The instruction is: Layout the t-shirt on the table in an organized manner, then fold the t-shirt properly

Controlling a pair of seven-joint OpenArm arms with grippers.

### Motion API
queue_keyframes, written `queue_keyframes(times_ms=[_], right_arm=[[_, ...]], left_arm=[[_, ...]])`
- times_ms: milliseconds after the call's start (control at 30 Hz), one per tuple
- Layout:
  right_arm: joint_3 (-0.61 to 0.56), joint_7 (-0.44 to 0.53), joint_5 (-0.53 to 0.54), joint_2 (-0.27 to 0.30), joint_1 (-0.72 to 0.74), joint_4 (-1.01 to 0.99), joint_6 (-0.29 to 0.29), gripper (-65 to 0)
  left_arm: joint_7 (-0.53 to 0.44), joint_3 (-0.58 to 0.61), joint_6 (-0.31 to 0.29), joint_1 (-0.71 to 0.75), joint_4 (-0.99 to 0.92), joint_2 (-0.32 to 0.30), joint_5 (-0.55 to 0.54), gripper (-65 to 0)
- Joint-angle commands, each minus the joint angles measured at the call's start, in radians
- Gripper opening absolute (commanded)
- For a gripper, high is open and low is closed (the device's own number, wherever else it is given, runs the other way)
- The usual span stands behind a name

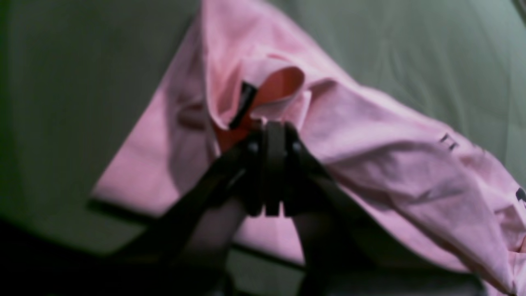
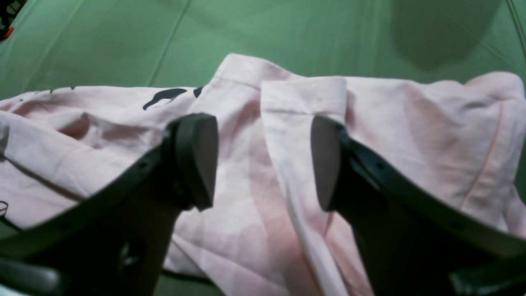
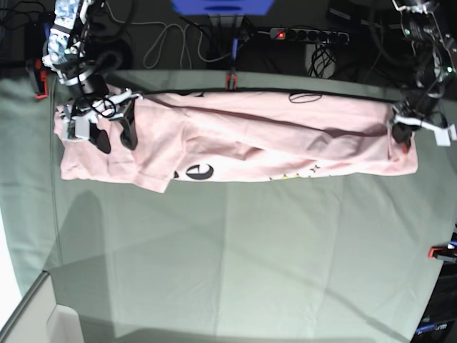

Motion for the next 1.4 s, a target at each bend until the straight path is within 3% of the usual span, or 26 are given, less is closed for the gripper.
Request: queue_keyframes(times_ms=[0,200,567,833,1267,1367], right_arm=[[0.003,0.033,0.017,0.005,0.001,0.016,0.006,-28.8],[0.003,0.033,0.017,0.005,0.001,0.013,0.006,-28.8],[0.001,0.033,0.017,0.005,0.001,0.014,0.006,-28.8],[0.001,0.033,0.017,0.005,0.006,0.019,0.006,-28.6],[0.004,0.030,0.014,0.005,0.058,0.011,0.006,-28.6],[0.001,0.030,-0.086,0.005,0.059,0.004,0.006,-28.5]], left_arm=[[-0.019,-0.032,-0.009,-0.001,0.017,-0.018,-0.017,-65.0],[-0.019,-0.098,-0.011,0.001,0.016,-0.022,-0.014,-65.0],[-0.019,-0.098,-0.011,0.001,0.014,-0.024,-0.006,-65.0],[-0.017,-0.091,-0.011,0.001,-0.136,-0.067,-0.006,-65.0],[-0.019,-0.091,-0.011,-0.070,-0.271,-0.082,-0.005,-65.0],[-0.019,-0.091,-0.011,-0.082,-0.279,-0.088,-0.005,-64.9]])
